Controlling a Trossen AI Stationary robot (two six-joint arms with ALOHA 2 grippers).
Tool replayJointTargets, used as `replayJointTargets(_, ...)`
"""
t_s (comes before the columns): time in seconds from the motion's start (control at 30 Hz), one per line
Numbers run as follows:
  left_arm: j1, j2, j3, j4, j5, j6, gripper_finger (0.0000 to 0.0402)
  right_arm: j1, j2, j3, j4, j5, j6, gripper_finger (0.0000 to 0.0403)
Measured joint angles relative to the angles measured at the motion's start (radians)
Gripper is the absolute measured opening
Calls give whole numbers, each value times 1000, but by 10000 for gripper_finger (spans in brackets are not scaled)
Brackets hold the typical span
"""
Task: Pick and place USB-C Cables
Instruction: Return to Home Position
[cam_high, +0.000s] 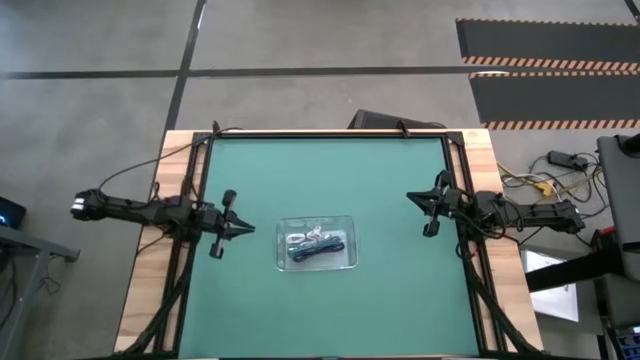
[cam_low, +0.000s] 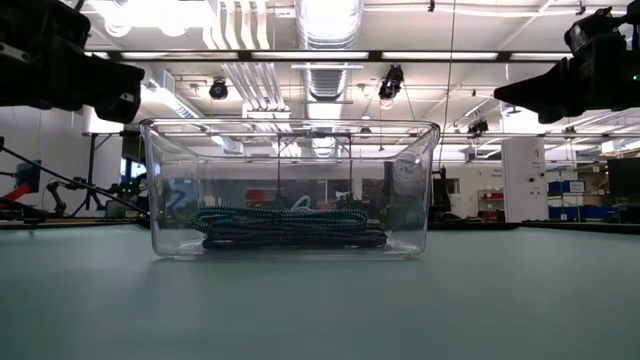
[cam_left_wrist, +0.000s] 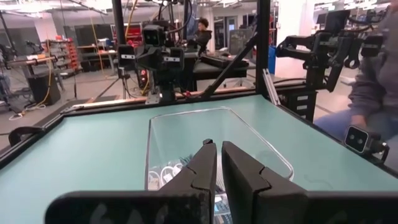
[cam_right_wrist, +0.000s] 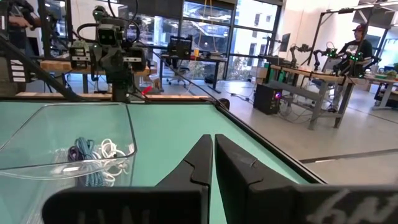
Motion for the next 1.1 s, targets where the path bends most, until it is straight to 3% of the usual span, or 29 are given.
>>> replayJointTargets(1.1,0,98,0,0,0,0,10,0,0,-1,-1,0,0,9)
